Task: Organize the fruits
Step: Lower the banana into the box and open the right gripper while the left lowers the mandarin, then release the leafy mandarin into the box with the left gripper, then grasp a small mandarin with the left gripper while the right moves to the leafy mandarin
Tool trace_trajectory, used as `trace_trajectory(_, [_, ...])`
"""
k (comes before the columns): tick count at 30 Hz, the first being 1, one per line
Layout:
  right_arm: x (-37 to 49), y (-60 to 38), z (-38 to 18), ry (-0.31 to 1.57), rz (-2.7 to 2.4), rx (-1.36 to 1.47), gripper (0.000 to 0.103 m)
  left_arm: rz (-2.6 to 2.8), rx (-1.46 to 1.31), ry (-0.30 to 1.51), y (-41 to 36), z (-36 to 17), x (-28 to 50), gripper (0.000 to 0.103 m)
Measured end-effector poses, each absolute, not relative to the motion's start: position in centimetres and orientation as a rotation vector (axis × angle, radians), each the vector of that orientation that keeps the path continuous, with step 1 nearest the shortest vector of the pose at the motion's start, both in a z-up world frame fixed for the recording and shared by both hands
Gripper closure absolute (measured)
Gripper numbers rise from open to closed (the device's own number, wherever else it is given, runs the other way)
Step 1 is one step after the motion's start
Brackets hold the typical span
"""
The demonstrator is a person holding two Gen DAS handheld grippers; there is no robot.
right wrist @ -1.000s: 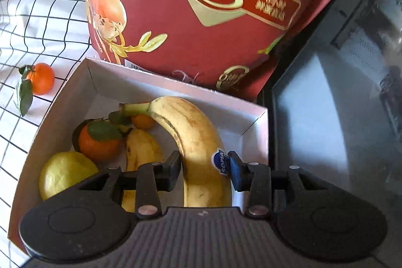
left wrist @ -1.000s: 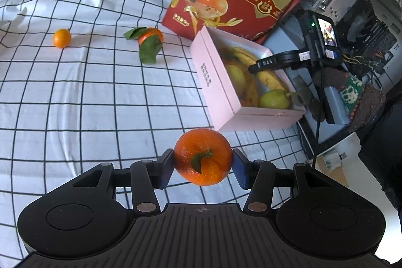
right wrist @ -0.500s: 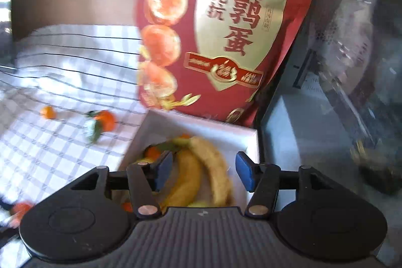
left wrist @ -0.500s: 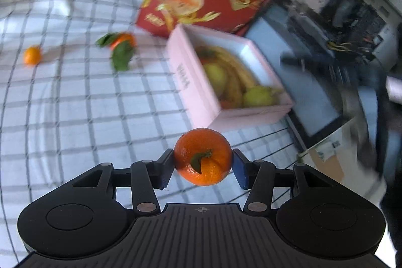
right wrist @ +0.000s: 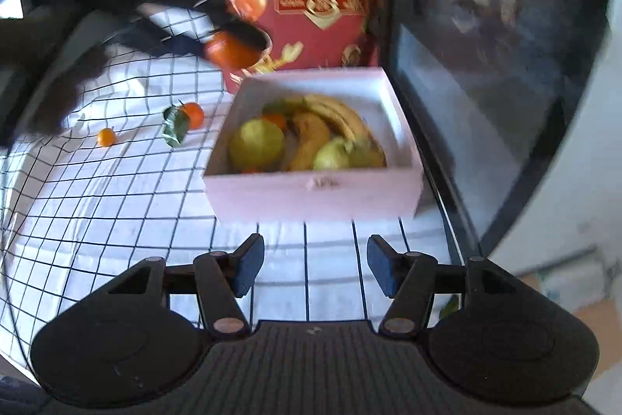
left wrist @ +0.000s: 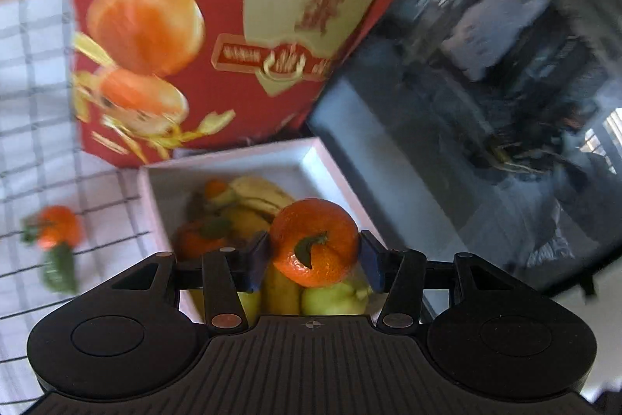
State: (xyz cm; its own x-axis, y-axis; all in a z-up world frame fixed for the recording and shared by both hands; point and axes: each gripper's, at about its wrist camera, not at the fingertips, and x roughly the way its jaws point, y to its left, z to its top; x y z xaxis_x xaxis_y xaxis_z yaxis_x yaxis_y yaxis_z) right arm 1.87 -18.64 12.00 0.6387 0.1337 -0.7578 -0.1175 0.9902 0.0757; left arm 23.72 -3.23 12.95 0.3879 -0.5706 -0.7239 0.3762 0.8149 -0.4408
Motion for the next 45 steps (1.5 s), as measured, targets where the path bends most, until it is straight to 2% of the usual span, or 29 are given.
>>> trace_trajectory(6, [0.5,-20.4,10.4,0.89,0.129,0.086,0.044,-0.536,-0.124,1.064,-5.7,9.3,25.8,0.048])
trace_trajectory(10, [0.4,-21.7,9.7,0.911,0.106,0.122,0.044,-0.397,-0.118,0.98,-3.7,9.7,26.8,0.048])
trace_trajectory(14, [1.0,-22.0,9.5,0.912,0.12,0.126,0.044,-0.373,-0.158,1.019,-1.8,9.3,27.9,0.049])
trace_trajectory(20, [1.7,-21.0,9.3,0.933,0.176,0.096,0.044,-0.396,-0.191,0.921,-0.6,10.8,27.2,0.05])
trace_trajectory(27, [2.6,-18.3,9.5,0.927,0.241,0.043,0.044,-0.304,-0.185,0.786,5.1,12.3,24.8,0.05])
trace_trajectory(32, [3.0,-15.8,9.4,0.929,0.299,0.007,0.044,-0.155,-0.138,0.796,11.6,10.8,23.2,0.05])
trace_trajectory(39, [3.0,-12.0,9.6,0.936,0.355,-0.081,0.044,0.04,-0.232,0.802,21.0,8.1,20.9,0.05])
trace_trajectory(45, [3.1,-8.8,10.0,0.941,0.375,-0.161,0.044,0.055,-0.207,0.82,22.9,5.7,20.4,0.05])
